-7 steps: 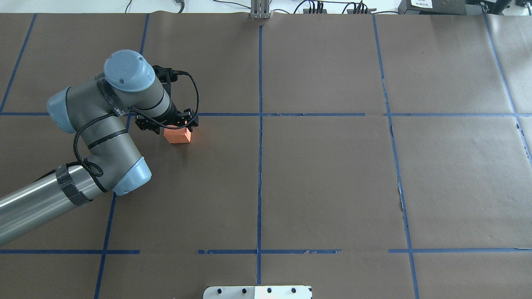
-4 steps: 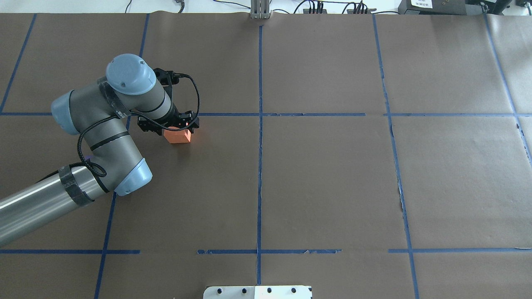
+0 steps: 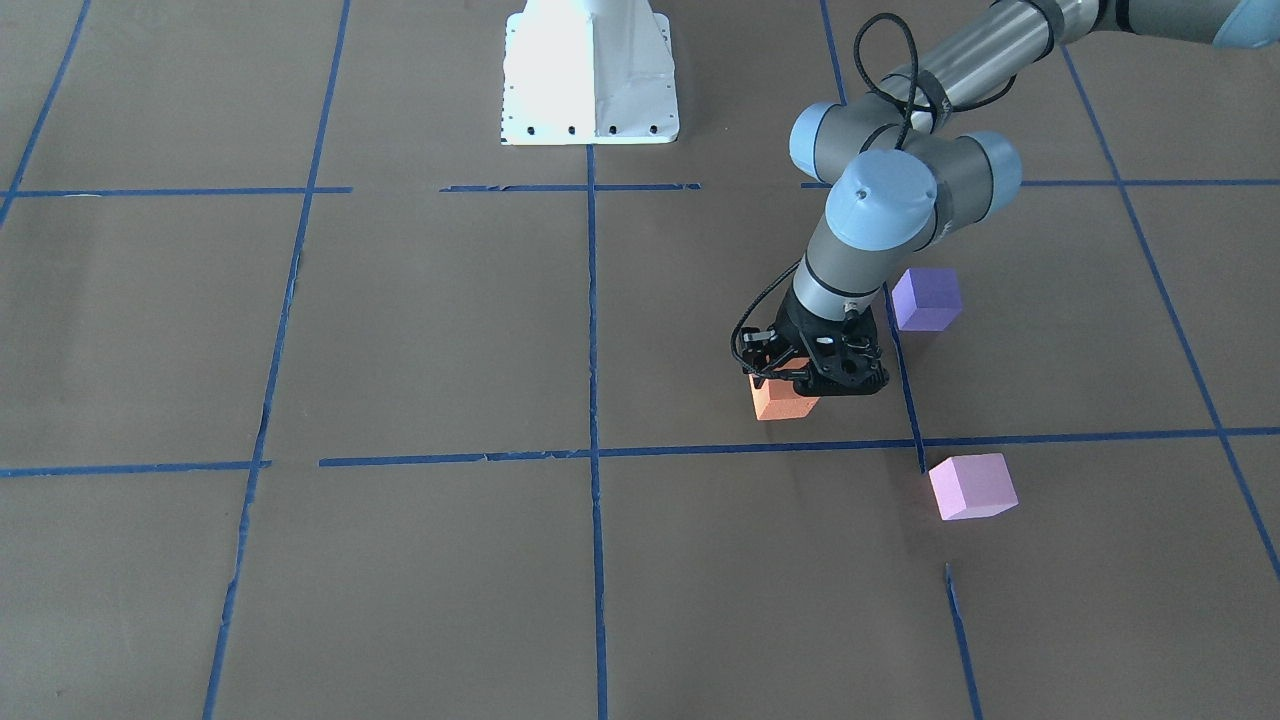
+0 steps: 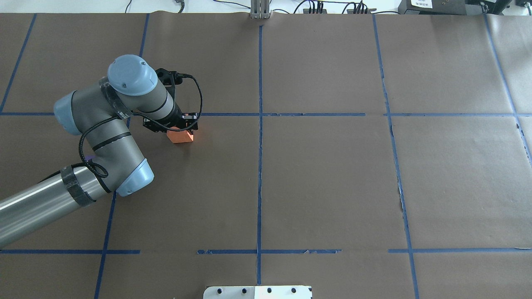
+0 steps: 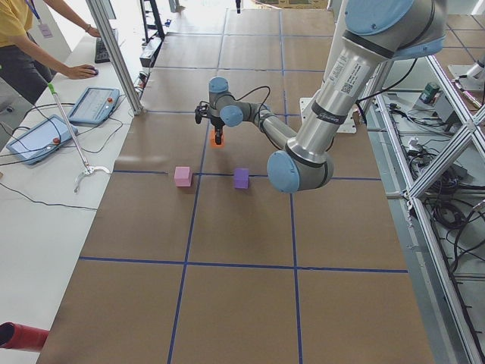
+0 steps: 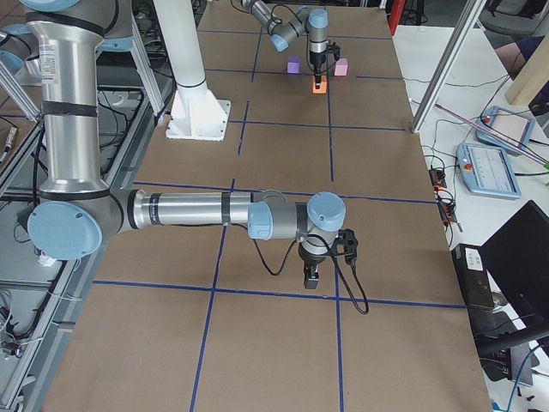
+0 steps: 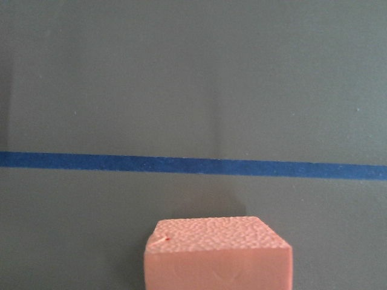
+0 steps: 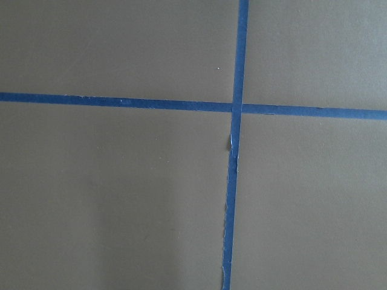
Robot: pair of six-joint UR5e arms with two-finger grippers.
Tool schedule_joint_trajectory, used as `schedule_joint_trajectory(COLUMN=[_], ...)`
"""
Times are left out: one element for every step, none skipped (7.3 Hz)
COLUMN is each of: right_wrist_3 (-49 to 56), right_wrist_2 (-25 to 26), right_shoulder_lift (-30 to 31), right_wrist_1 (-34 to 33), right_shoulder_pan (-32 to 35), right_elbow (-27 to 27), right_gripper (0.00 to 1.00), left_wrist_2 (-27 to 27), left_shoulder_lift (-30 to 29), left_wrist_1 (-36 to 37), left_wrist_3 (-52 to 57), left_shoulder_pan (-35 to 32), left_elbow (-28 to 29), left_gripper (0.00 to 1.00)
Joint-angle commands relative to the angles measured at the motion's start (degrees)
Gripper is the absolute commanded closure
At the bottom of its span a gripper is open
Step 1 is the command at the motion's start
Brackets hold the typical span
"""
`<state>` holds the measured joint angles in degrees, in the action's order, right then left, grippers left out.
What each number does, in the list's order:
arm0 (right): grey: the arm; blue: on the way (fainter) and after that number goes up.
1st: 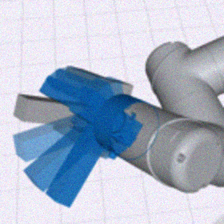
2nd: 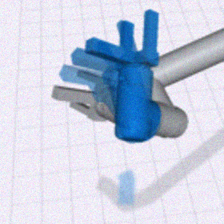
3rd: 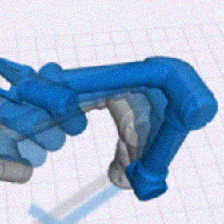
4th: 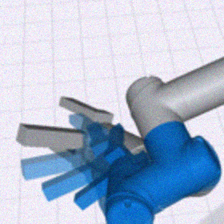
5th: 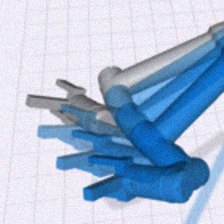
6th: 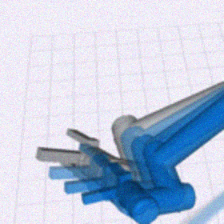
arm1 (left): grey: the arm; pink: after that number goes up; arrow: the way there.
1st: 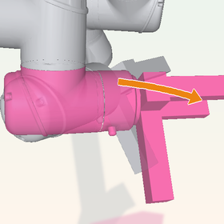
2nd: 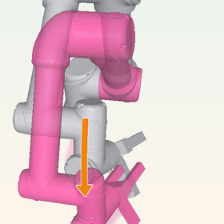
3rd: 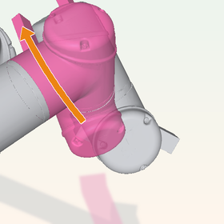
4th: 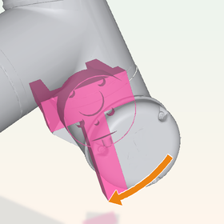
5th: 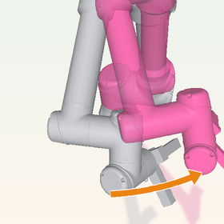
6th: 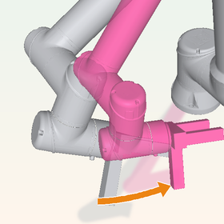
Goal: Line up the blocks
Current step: 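Carry the orange cube toward the gap between the pink and purple cubes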
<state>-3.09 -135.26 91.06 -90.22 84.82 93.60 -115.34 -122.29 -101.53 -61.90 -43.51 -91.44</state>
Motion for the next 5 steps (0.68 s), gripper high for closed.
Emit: schedule_joint_trajectory(right_wrist_3=[0.01,0.01,0.01,0.01,0.01], right_wrist_2=[0.0,0.0,0.0,0.0,0.0], right_shoulder_lift=[0.0,0.0,0.0,0.0,0.0], right_wrist_1=[0.04,0.04,0.04,0.04,0.04], right_shoulder_pan=[0.0,0.0,0.0,0.0,0.0], right_elbow=[0.0,0.0,0.0,0.0,0.0], right_gripper=[0.0,0.0,0.0,0.0,0.0], left_wrist_2=[-1.73,-1.81,-1.99,-5.56,-6.99], left_shoulder_lift=[4.75,9.22,12.57,16.0,17.68], left_wrist_1=[6.59,6.35,6.08,5.21,2.42], left_wrist_3=[10.6,11.18,11.36,12.23,12.24], left_shoulder_pan=[-5.87,-6.06,-6.93,-7.11,-7.12], left_elbow=[-8.81,-9.37,-9.55,-9.46,-9.46], left_gripper=[0.95,0.94,0.94,0.94,0.94])
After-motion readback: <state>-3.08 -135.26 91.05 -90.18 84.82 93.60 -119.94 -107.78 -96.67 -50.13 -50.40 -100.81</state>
